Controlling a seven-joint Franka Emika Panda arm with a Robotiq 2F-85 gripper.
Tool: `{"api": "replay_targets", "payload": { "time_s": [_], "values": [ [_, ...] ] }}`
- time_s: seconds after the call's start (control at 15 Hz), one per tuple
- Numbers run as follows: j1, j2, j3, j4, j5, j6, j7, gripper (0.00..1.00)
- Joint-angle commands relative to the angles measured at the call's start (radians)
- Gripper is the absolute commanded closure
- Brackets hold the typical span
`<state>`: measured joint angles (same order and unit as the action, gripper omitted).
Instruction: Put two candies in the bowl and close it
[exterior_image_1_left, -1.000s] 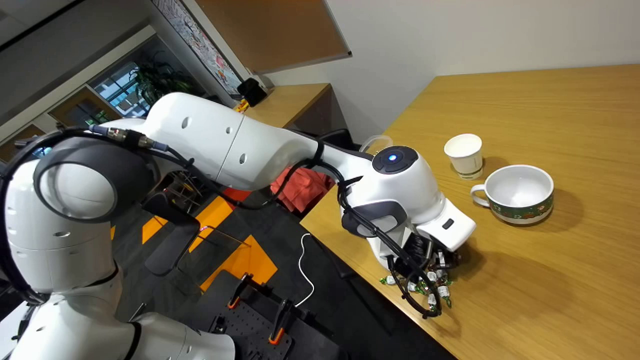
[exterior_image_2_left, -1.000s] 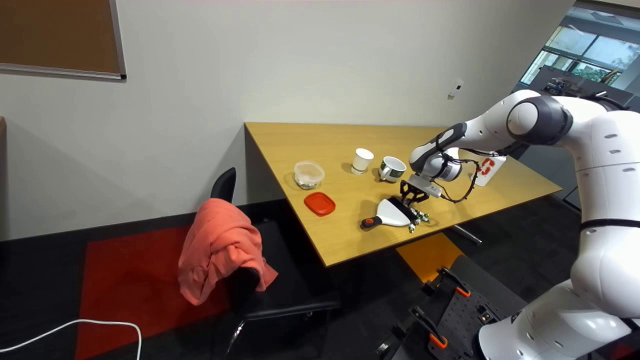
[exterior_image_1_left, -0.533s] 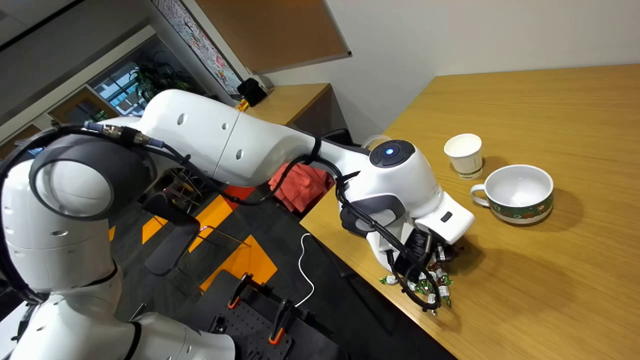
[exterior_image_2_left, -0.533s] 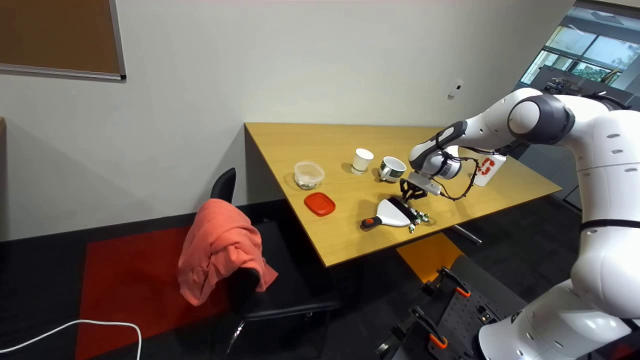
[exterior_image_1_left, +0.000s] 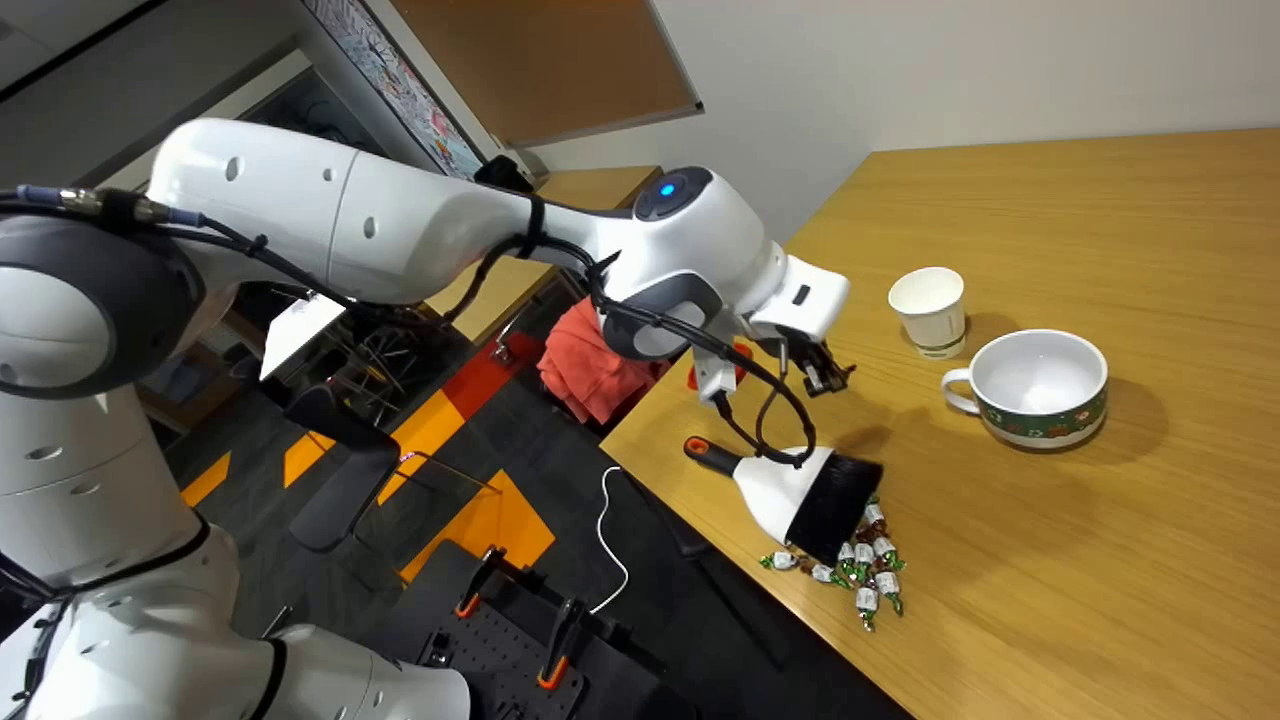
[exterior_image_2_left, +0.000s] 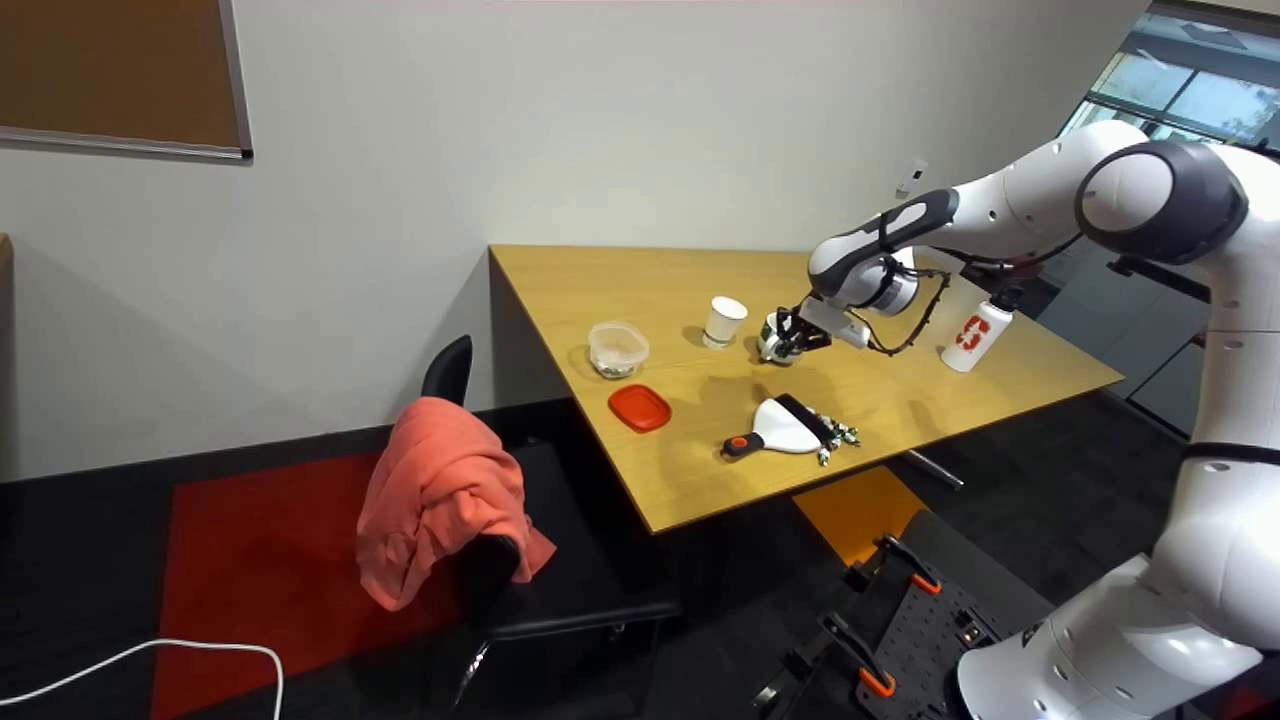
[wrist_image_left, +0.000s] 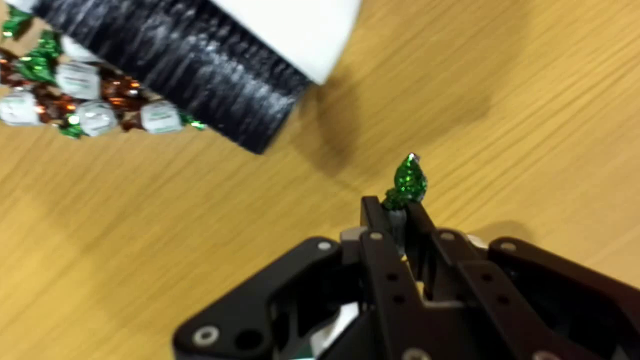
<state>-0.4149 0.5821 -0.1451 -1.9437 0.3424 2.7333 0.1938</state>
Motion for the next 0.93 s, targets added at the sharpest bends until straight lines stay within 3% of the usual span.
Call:
{"api": "replay_targets", "payload": {
  "time_s": [0.0,0.33,0.47,0.53,0.87],
  "values": [
    [0.054,-0.109,0.077,-0.082,0.019,0.063,-0.091,0.97],
    [0.081,-0.117,0.215,-0.05,0.052,0.096,-0.199,0.97],
    [0.098,-0.115,0.196,-0.057,0.029,0.088,-0.19,0.97],
    [0.109,-0.101,0.196,-0.037,0.035,0.076,-0.163,0.86],
    [0.108,-0.1,0.184,-0.04,0.032,0.077,-0.175,0.86]
  ]
}}
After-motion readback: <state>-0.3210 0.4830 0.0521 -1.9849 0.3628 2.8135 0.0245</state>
